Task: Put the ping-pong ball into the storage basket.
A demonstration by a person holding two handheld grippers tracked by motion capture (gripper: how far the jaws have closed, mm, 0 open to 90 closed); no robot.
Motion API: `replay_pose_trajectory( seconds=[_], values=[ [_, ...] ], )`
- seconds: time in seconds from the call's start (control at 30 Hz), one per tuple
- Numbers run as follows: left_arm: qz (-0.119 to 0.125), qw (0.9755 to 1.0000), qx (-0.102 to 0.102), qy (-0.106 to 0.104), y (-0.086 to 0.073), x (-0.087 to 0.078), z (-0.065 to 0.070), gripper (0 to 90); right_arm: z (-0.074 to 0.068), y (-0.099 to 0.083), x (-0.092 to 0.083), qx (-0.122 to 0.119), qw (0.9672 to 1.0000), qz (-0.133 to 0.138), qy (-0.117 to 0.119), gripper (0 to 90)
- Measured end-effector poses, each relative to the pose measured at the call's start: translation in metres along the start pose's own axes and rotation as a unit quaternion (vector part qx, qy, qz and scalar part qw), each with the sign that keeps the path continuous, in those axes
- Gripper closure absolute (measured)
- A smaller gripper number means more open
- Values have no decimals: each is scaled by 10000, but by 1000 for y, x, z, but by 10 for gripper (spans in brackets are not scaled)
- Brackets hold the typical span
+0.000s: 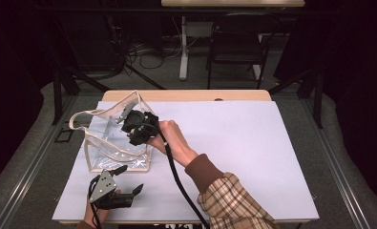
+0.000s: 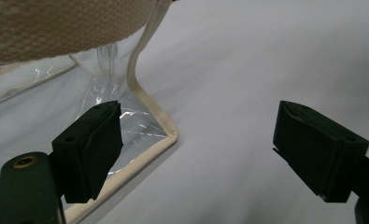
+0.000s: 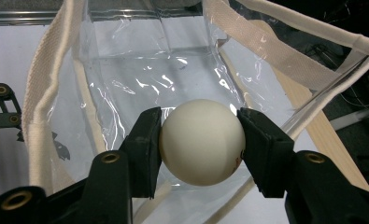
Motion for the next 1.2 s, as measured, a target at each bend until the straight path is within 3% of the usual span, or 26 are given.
replay_pose_trajectory(
  seconds=[0.87,1.2],
  values=[
    [2,10000,14,11,0,0,0,159,-6,-2,7,-41,9997,-185,164,501],
    [-1,10000,15,14,0,0,0,159,-1,-4,-1,199,9996,-26,183,280]
  ],
)
Point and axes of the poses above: each handheld gripper's, and its own axes: x roughly forward along the jaws, y roughly out of its top, z roughly to its right, the point moved 1 cm from there along x, roughly forward along the jaws, and after that the axes turned 9 degrees about -y, right-handed, at the moved point
